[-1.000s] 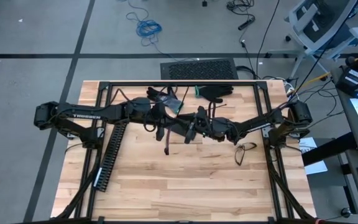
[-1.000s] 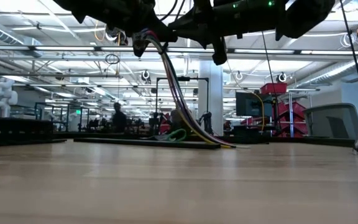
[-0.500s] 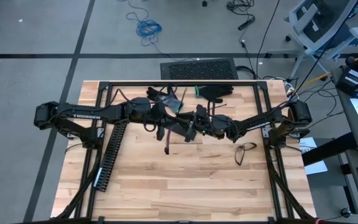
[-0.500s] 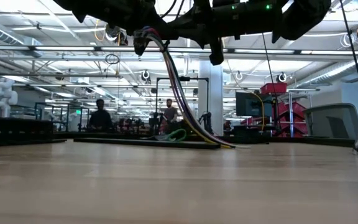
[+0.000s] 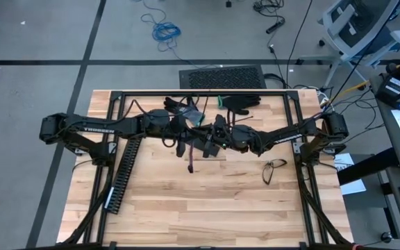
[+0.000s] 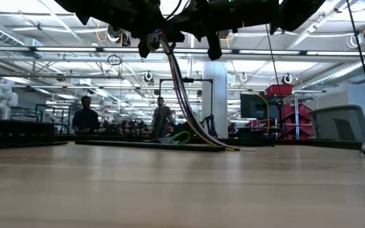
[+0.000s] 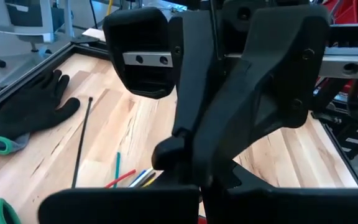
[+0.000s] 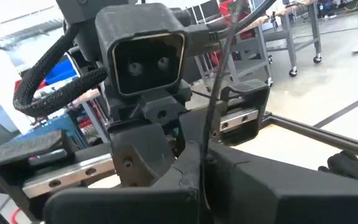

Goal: Ziptie cables
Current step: Wrap the cables using a black zip tie

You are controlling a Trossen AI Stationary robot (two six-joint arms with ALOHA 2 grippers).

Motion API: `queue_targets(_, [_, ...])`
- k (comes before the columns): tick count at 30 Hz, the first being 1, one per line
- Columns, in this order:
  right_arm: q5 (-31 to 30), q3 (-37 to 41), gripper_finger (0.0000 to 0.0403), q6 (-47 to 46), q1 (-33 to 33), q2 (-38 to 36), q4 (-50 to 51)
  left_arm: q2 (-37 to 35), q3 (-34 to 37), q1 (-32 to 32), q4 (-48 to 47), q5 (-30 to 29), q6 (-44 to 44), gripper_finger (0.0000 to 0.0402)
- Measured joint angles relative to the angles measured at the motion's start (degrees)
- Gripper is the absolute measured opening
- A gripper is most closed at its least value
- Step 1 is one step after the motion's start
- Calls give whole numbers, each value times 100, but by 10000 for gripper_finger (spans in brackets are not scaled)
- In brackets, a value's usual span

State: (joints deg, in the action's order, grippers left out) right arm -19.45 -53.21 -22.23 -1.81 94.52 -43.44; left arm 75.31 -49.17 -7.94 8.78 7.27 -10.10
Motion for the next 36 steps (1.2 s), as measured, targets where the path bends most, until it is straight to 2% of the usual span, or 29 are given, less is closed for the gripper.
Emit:
queue_targets(12, [36, -24, 10, 45, 34, -39, 321, -142, 7, -20, -175, 0, 12, 0])
queue_targets(20, [-39, -13, 91, 72, 34, -39, 350, -157, 7, -20, -223, 0, 32, 0])
queue_targets(23, [-50, -11, 106, 69, 34, -39, 350, -157, 7, -20, -219, 0, 47, 0])
queue_targets(26, [-47, -9, 103, 69, 34, -39, 351, -160, 7, -24, -216, -14, 164, 0])
queue_targets(36, [-61, -9, 51, 50, -21, -39, 297, -169, 7, -24, -175, -374, 322, 0])
